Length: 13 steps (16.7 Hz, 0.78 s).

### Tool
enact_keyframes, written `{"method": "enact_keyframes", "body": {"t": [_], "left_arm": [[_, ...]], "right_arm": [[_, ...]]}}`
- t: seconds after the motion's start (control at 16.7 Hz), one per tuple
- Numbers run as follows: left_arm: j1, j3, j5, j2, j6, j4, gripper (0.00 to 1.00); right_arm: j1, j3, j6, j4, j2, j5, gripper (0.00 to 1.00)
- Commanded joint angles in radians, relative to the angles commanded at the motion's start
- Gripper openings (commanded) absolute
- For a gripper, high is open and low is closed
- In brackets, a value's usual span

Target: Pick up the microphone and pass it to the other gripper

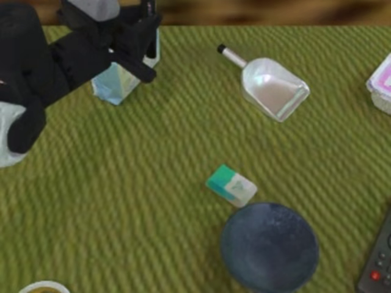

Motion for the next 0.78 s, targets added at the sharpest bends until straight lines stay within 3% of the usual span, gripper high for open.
{"method": "enact_keyframes", "body": {"t": [0.18,0.3,0.78], "left_arm": [[-0.008,0.005,-0.005,0.002,0.0,-0.003,0.0],[-0.043,0.004,-0.042,-0.013,0.001,-0.011,0.0],[-0.325,-0.007,-0.344,-0.139,0.007,-0.085,0.0]], "right_arm": [[0.0,0.0,0.0,0.0,0.0,0.0,1.0],[0.0,0.0,0.0,0.0,0.0,0.0,1.0],[0.0,0.0,0.0,0.0,0.0,0.0,1.0]]}}
